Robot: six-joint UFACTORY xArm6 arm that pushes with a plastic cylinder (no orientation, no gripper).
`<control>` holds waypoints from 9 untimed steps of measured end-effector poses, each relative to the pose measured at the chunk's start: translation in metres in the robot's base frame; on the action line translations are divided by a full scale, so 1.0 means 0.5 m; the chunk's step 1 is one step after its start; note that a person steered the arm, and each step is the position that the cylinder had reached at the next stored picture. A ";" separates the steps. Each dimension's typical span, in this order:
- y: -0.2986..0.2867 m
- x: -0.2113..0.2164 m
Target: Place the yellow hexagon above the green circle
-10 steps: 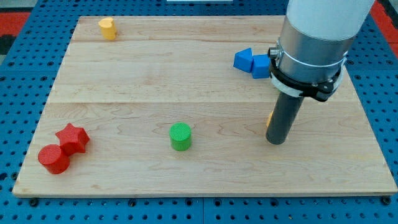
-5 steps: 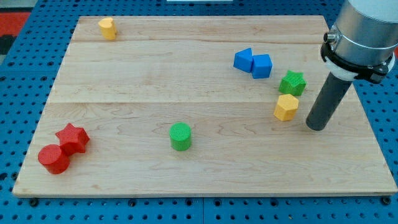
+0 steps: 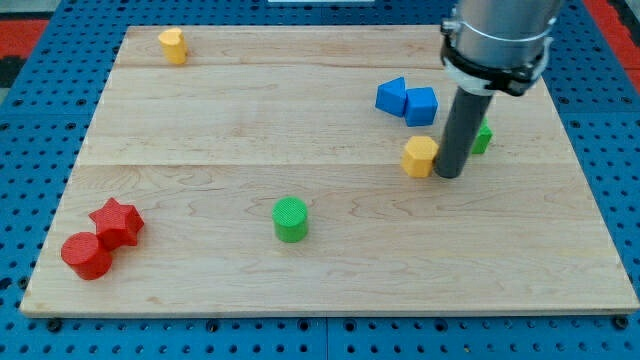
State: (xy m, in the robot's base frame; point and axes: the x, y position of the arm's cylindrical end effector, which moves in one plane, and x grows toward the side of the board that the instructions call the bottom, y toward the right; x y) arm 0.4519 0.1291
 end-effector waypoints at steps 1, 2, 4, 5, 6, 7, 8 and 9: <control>-0.056 -0.030; -0.076 -0.076; -0.148 -0.159; -0.238 -0.167; -0.272 -0.167; -0.270 -0.167; -0.261 -0.151; -0.268 -0.131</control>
State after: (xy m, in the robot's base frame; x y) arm 0.3866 -0.0048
